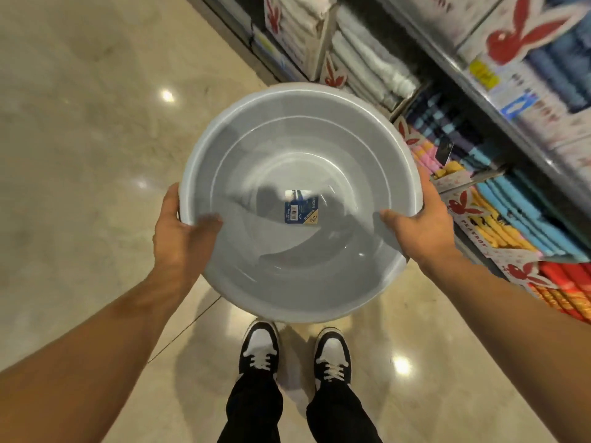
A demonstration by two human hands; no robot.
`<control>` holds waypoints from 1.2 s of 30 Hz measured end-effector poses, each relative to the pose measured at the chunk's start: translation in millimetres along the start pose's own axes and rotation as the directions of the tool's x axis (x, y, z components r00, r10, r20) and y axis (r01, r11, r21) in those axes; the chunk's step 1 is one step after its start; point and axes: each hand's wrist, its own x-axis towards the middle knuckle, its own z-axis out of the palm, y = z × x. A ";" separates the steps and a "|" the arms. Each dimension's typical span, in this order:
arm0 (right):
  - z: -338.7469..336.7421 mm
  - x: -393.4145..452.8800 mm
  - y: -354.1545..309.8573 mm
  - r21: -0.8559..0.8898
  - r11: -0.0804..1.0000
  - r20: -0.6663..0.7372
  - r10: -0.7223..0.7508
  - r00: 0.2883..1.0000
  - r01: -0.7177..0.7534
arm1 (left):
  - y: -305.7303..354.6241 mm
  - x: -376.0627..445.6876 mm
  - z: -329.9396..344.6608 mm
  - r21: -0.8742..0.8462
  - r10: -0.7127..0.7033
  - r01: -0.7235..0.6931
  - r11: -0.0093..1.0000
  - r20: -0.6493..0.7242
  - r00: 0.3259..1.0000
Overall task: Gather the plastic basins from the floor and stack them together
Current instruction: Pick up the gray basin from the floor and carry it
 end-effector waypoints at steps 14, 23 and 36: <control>25.0 -89.9 -253.2 0.111 0.936 0.299 -0.351 0.887 0.333 | 84.7 -116.0 -232.2 -0.202 -0.108 0.044 0.978 -0.320 0.941; 37.8 -319.8 -435.4 0.071 0.859 0.646 -0.427 0.633 0.508 | 118.1 -360.4 -435.0 -0.393 -0.396 0.191 0.900 -0.551 0.734; -56.3 -762.6 -591.4 0.147 0.650 0.900 -0.401 0.171 0.746 | 173.8 -815.4 -607.5 -0.682 -0.682 0.138 0.718 -0.651 0.333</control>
